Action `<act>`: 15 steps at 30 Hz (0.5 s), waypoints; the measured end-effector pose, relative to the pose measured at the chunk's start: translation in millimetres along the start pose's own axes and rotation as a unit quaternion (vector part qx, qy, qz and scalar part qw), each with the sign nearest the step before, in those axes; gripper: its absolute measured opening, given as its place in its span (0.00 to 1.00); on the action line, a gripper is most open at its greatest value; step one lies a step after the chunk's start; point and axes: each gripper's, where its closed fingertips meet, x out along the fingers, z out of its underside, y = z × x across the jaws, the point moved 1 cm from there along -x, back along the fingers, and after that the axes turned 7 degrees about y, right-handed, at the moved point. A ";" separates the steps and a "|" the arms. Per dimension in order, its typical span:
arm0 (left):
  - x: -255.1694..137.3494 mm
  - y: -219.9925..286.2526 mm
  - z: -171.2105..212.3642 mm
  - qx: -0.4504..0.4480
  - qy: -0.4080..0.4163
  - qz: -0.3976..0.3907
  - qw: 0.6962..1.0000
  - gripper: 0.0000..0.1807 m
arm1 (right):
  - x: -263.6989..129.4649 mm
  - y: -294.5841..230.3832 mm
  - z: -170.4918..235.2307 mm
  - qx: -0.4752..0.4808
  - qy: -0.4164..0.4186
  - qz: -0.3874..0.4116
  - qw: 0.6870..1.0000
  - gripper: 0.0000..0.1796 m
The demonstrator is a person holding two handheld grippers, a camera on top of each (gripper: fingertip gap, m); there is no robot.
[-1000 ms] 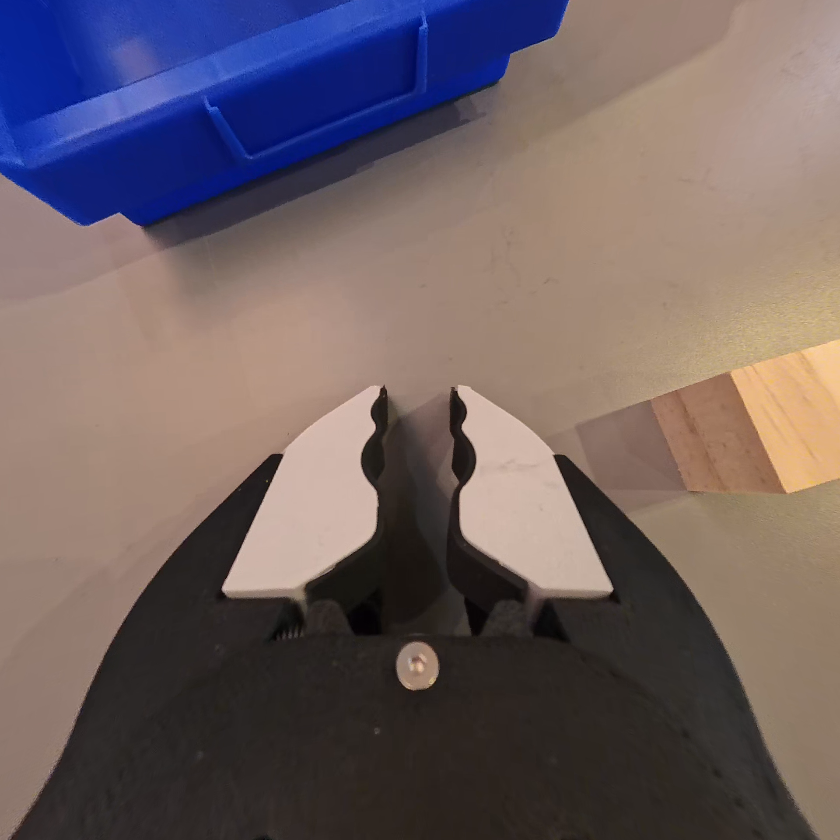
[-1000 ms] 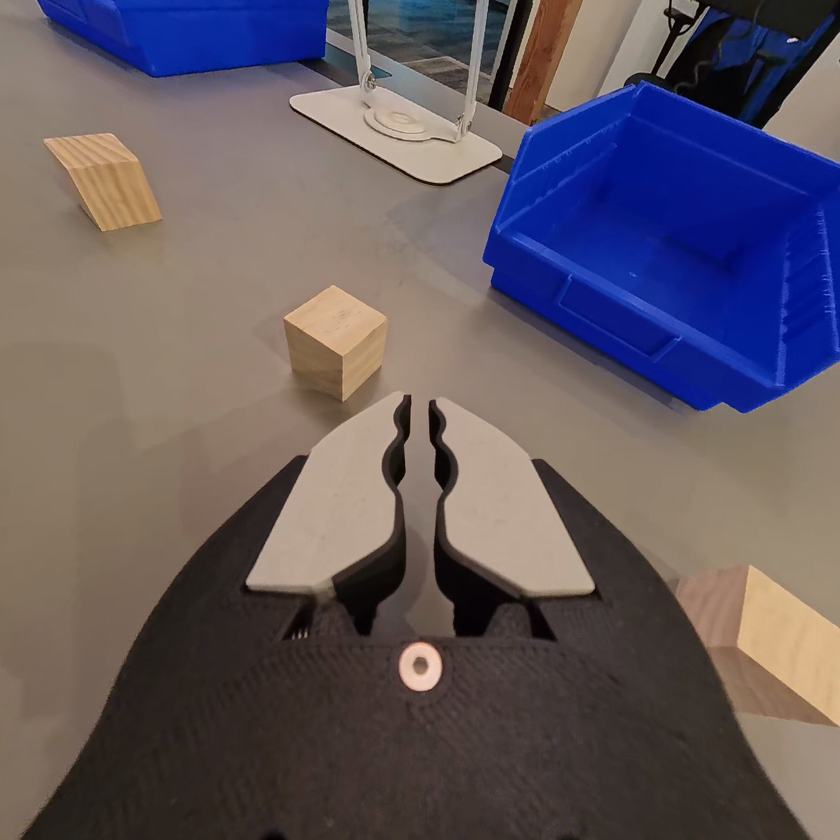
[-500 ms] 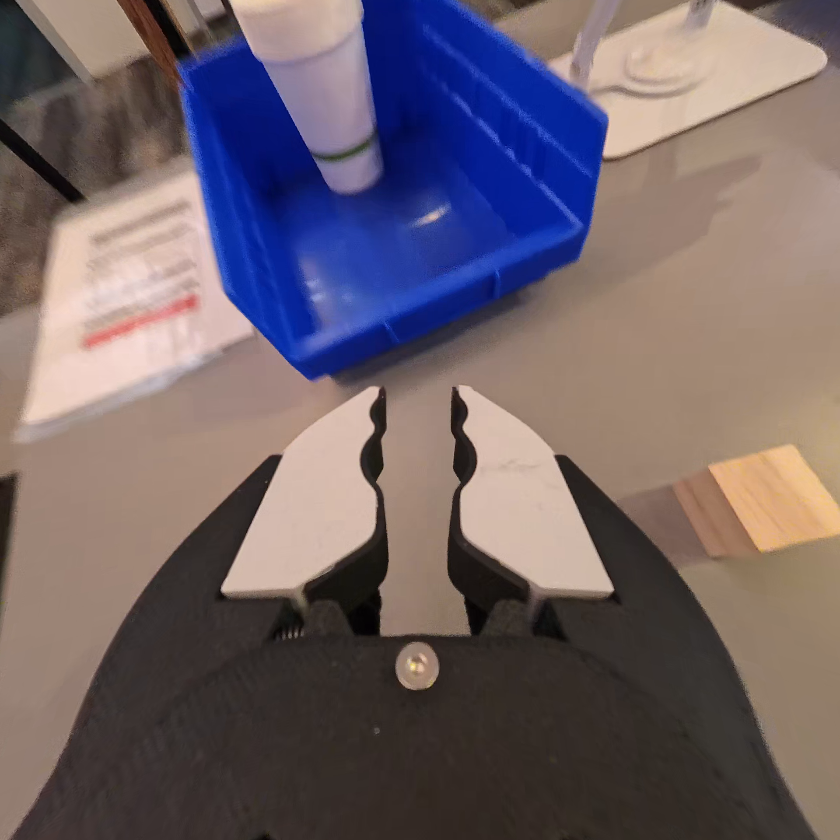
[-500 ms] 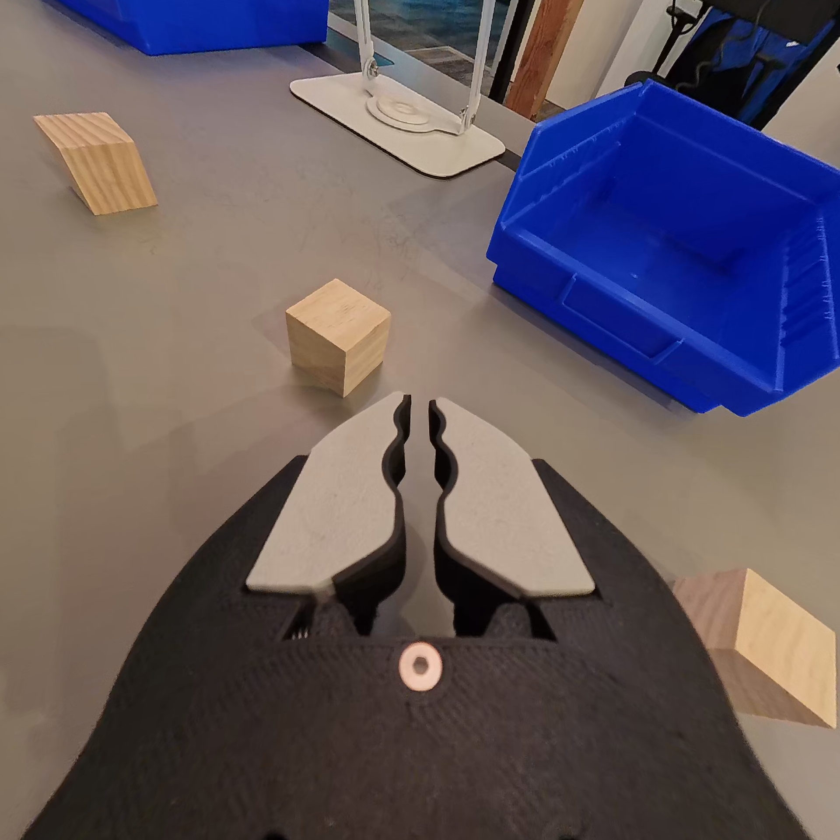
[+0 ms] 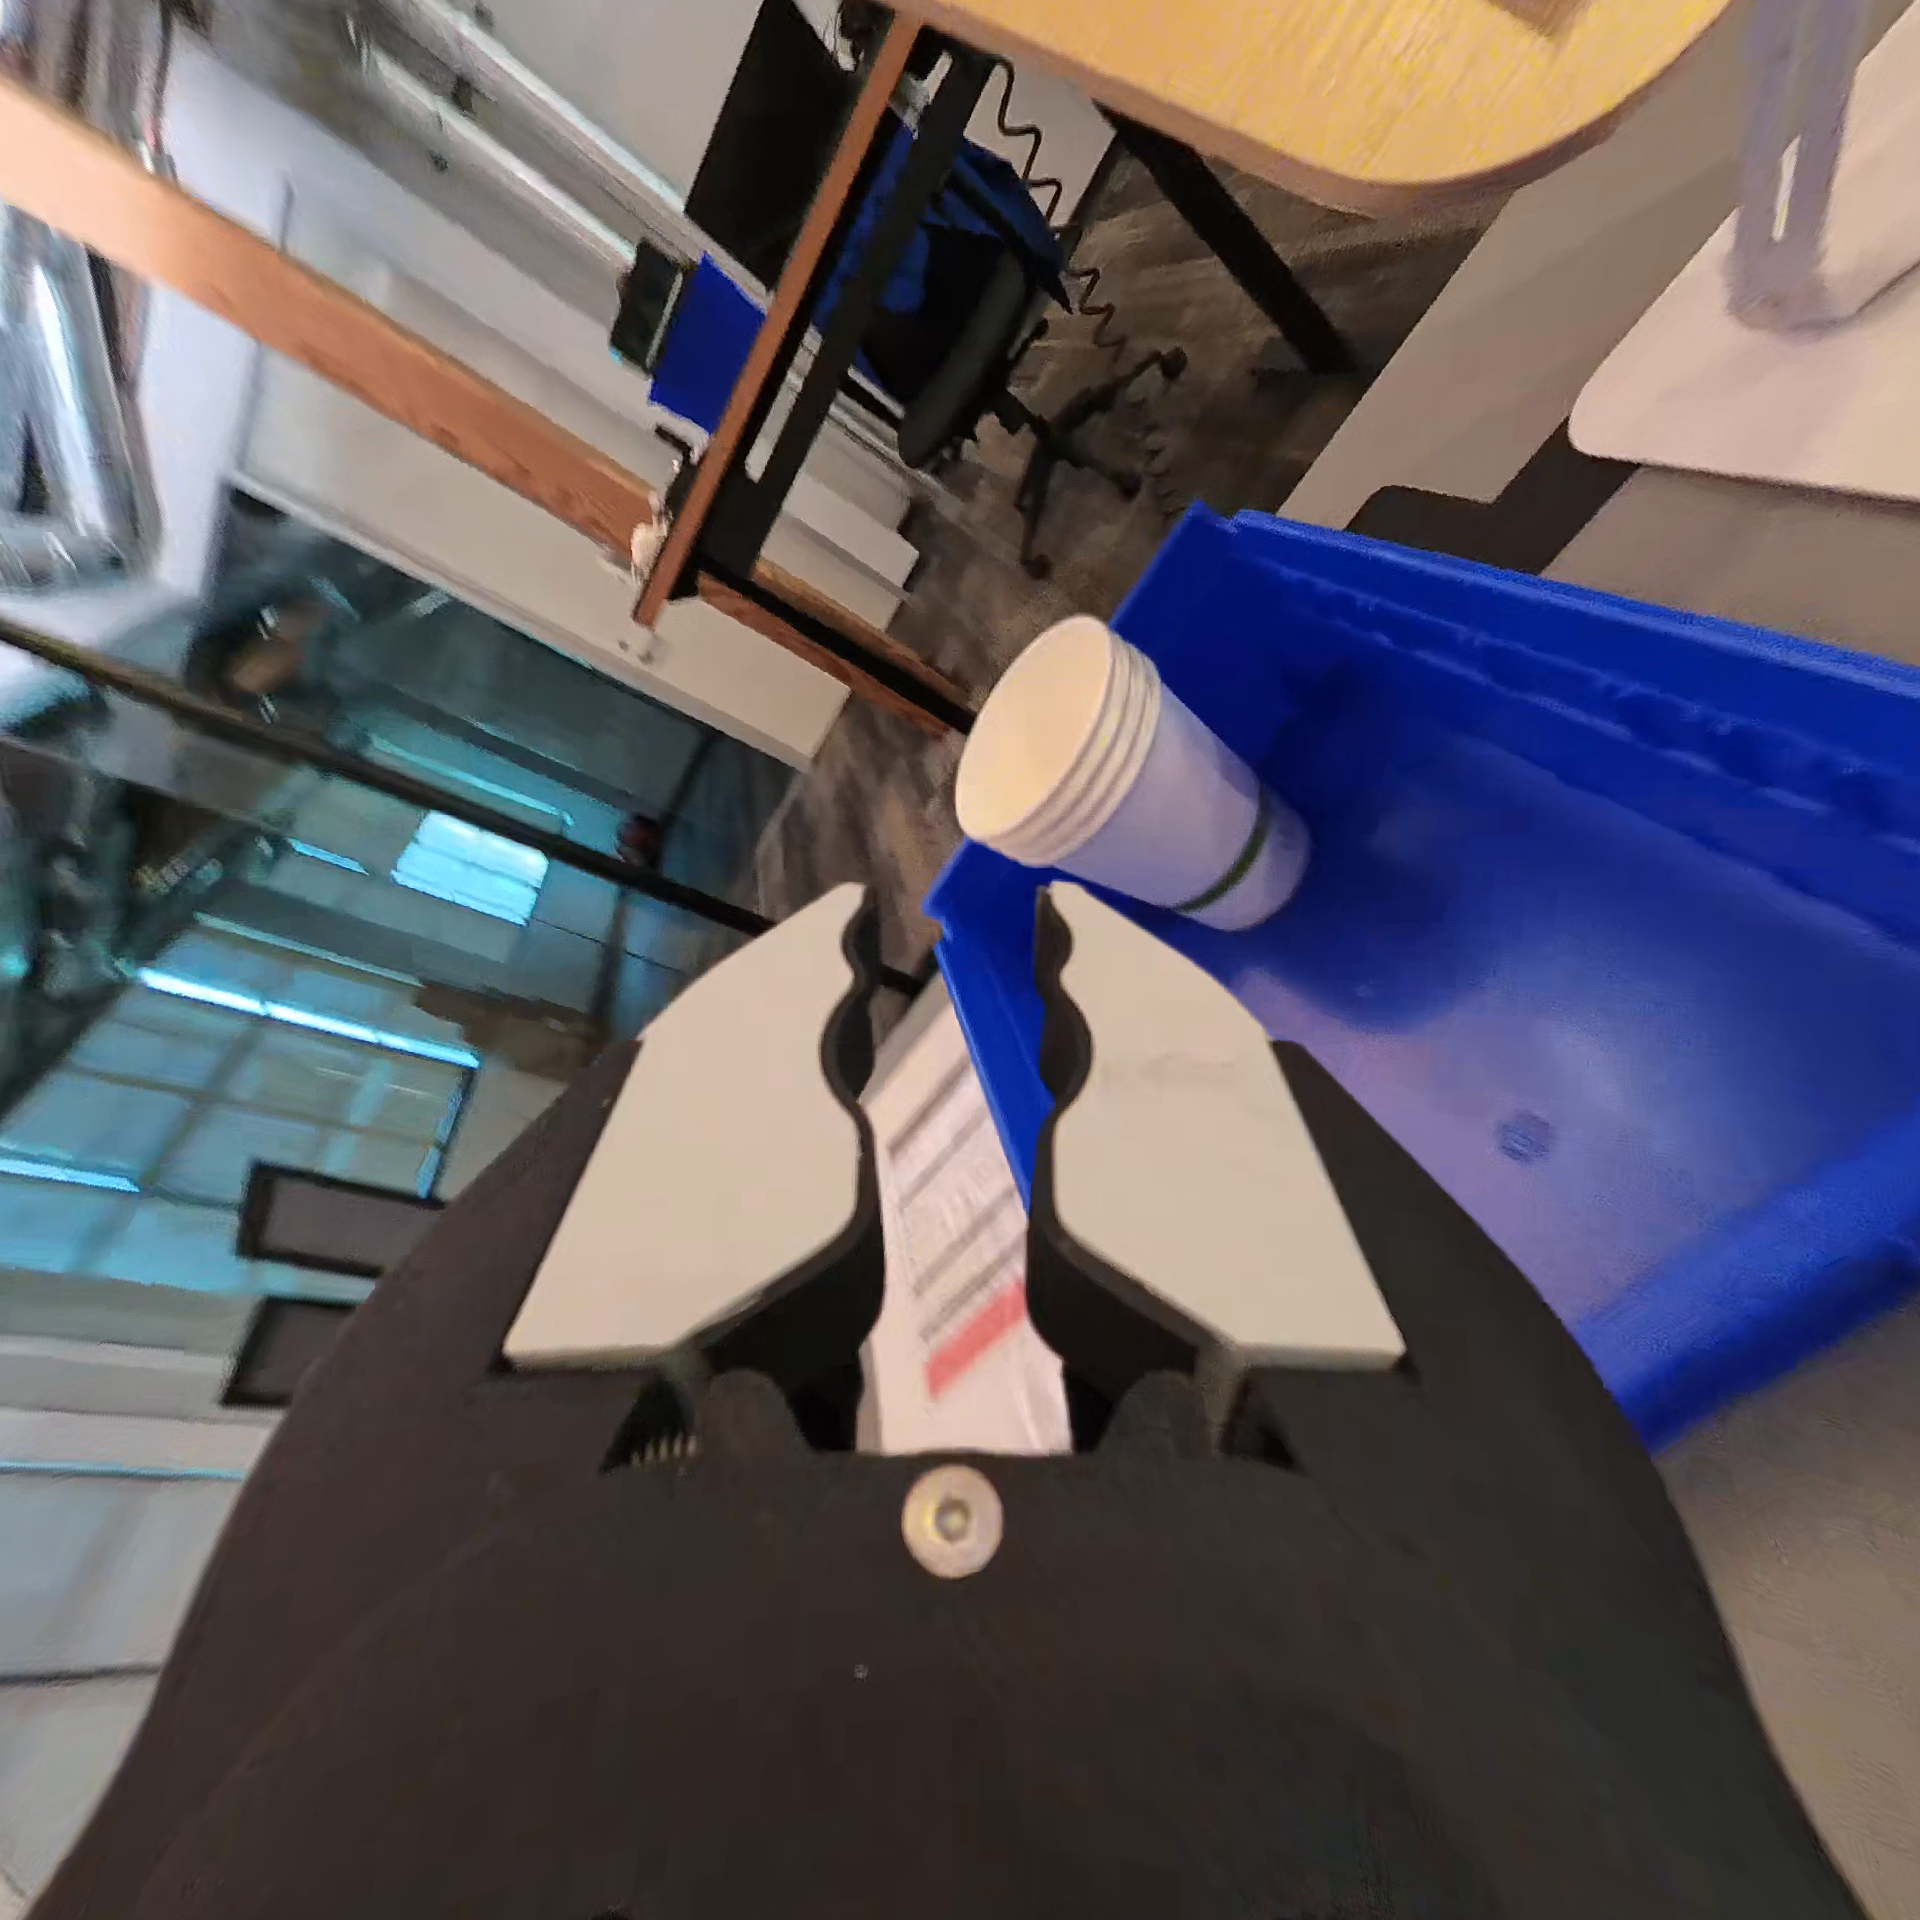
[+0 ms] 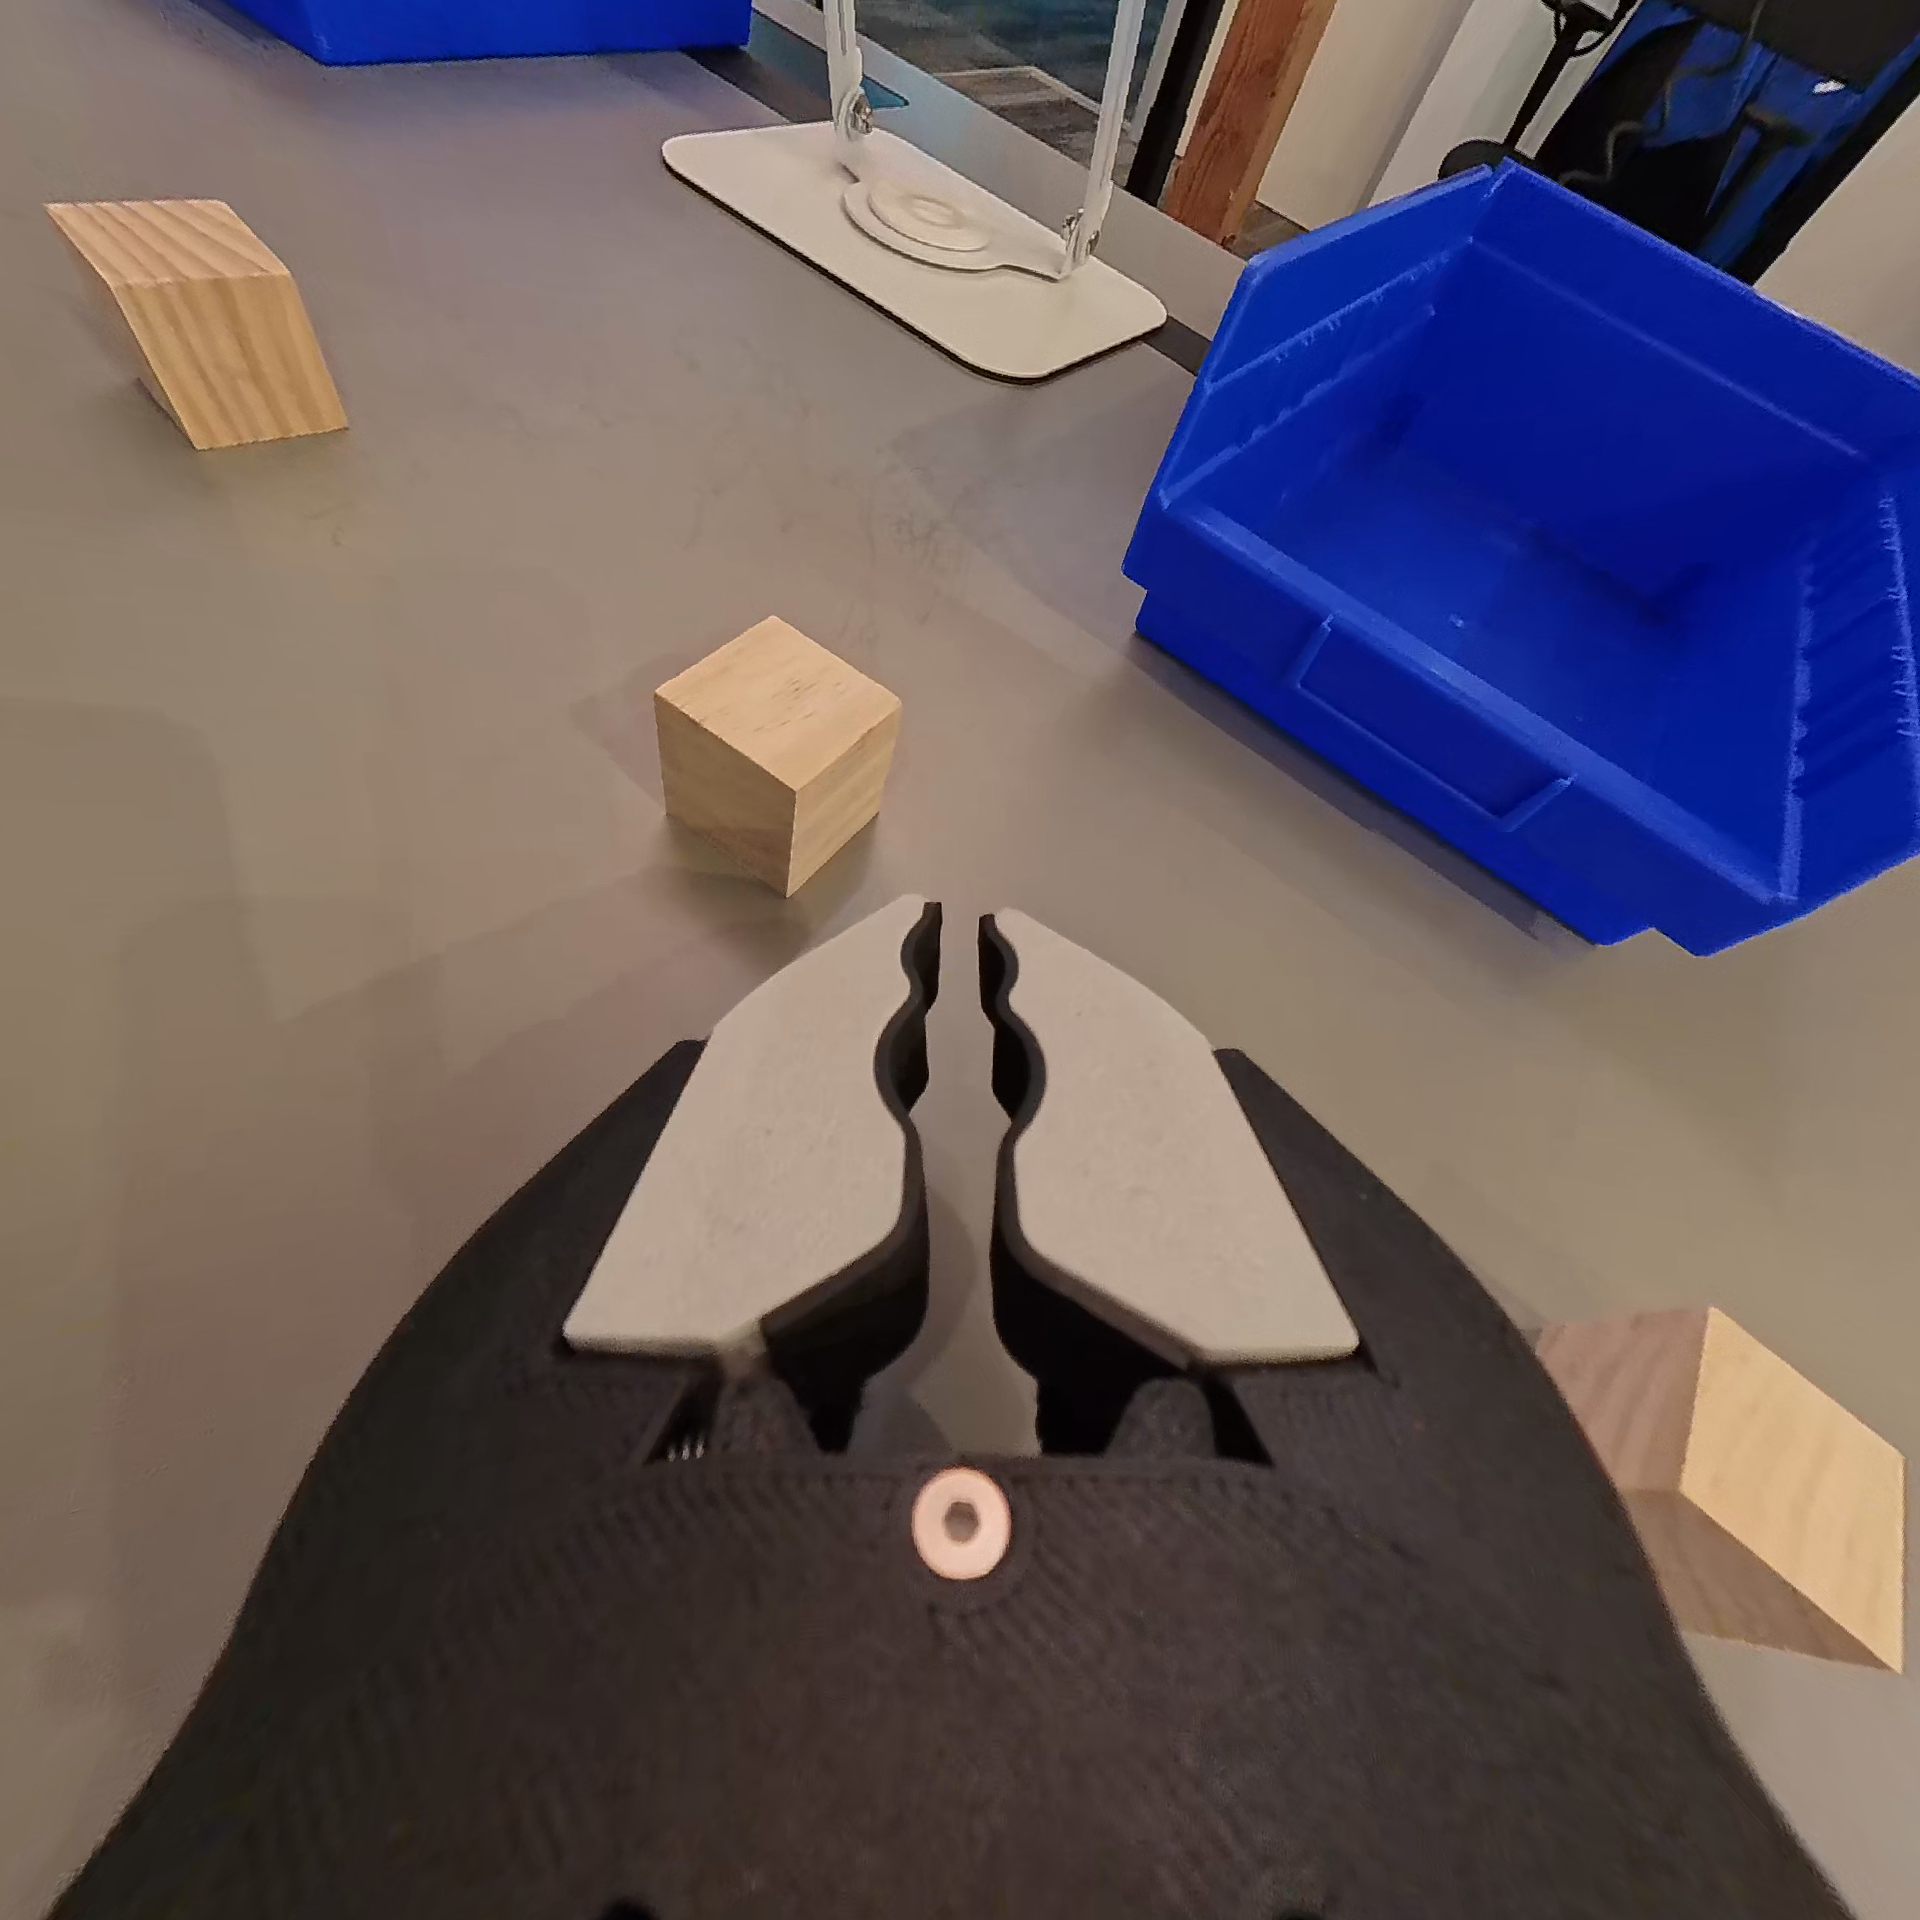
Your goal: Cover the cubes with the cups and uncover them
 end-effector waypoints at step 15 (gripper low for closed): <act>115.9 25.2 22.7 0.192 -0.017 0.097 0.976 0.12 | 2.2 0.9 3.4 -0.011 -0.013 0.008 1.000 0.03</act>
